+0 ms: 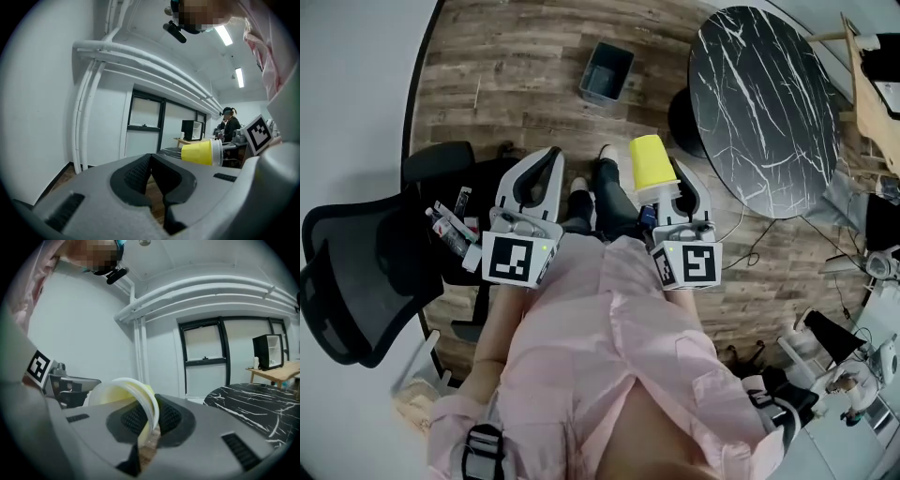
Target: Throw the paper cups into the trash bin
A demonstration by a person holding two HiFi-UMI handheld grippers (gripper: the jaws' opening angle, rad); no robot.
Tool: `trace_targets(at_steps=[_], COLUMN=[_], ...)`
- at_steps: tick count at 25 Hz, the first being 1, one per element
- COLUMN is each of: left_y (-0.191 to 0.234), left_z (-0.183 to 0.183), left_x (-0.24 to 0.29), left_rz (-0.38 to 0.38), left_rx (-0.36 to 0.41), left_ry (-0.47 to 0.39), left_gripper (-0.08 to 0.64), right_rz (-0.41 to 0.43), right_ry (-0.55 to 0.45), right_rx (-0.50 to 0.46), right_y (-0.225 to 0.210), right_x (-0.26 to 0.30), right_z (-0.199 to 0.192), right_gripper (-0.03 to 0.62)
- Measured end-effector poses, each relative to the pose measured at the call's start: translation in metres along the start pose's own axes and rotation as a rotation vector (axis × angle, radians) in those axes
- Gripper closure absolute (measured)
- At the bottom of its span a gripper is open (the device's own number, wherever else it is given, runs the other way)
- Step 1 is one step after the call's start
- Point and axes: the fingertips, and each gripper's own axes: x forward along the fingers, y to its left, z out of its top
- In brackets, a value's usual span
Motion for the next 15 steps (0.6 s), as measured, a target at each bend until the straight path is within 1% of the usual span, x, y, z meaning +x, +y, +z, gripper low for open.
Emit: trace_targets(at_steps=[5,10,15], left_y=[0.006,0.012,0.011], left_z=[0.007,0.022,0.029], left_x=[0.033,0.075,0.116], left_rz=[0.000,0.023,0.039], left_rx=[-0.035,-0.074,-0.057], left_ry=[0.000,-0.032,-0.034], left_gripper=[0.545,0.543,0.543], right_rz=[-0.005,0.018,0.036], right_ry=[0.001,-0.005,-0.014], right_rx=[0.012,0.004,-0.007], right_y=[-0.029,-0.059,-0.092], right_x=[0.026,0.057,0.083], right_z=[0.006,0.017,0.026], right_gripper=[0.551,0.551,0.551])
